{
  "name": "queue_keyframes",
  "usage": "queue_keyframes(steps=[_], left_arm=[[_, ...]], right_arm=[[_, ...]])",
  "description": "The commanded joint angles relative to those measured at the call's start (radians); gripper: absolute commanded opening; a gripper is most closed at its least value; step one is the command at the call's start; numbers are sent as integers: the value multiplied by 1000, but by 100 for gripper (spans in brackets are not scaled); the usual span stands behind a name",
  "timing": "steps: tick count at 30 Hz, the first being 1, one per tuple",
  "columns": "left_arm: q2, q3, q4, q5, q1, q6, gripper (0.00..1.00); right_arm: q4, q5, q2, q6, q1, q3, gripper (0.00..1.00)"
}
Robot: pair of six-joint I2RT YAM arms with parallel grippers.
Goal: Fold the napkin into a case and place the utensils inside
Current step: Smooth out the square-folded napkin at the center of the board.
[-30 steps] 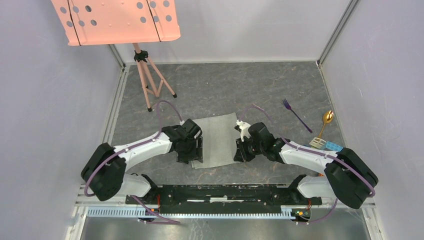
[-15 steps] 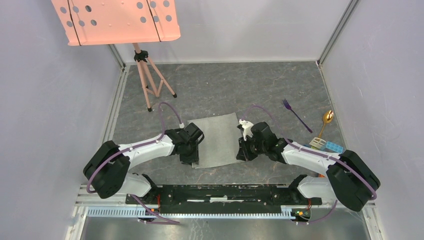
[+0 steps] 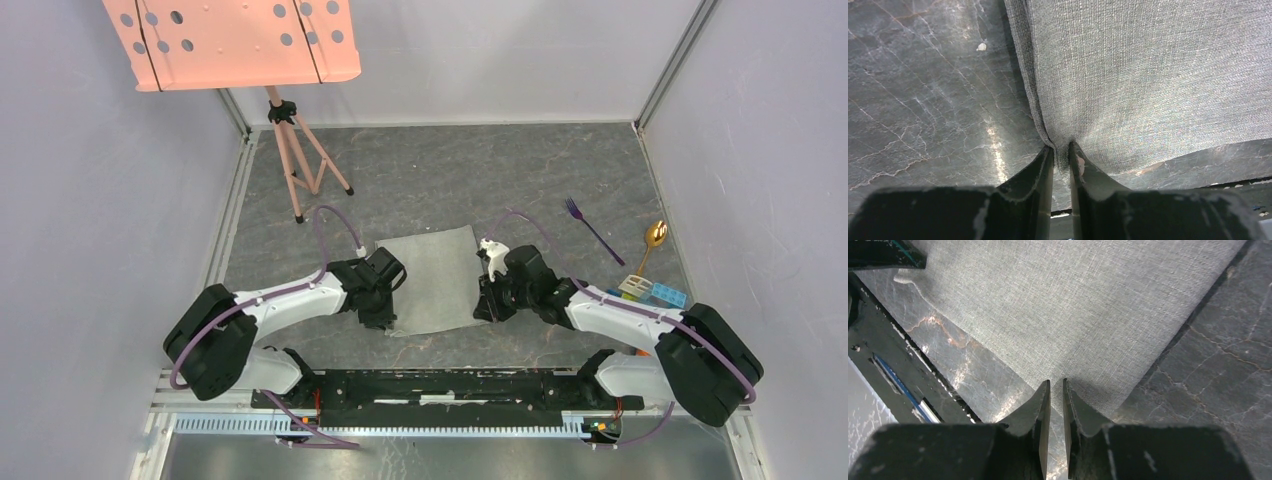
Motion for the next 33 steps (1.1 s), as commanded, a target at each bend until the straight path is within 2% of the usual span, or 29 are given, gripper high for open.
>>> queue_keyframes(steps=[1, 6, 10, 14, 19, 22, 25, 28, 29, 30, 33], left_arm=[[27, -58, 26, -53, -5, -45, 22], [26, -68, 27, -59, -6, -48, 18], [21, -68, 15, -68, -5, -48, 16], [7, -60, -7, -86, -5, -47, 16], [7, -55, -9, -86, -5, -45, 16], [12, -62, -3, -86, -5, -48, 16], [12, -67, -6, -93, -5, -50, 16], [-10, -55, -27, -81, -5, -47, 16], [-27, -46, -36, -76, -6, -45, 18], [-45, -28, -55, -71, -5, -40, 23], [-102, 61, -135, -68, -4, -14, 38]], right_arm=[[64, 21, 10, -4, -23, -45, 20], [115, 65, 50, -17, -35, -117, 19], [62, 3, 57, -32, -34, -25, 19], [-3, 16, -7, -33, -41, 51, 25], [5, 19, 25, -26, -52, -64, 19], [1, 96, -24, -28, -52, -117, 19], [-53, 181, -59, -60, -50, -88, 19], [-28, 80, -58, -86, -52, -25, 23], [-8, 34, -53, -83, -51, -1, 25], [6, 12, -45, -80, -52, 31, 27], [10, 12, 13, -87, -59, 148, 36]])
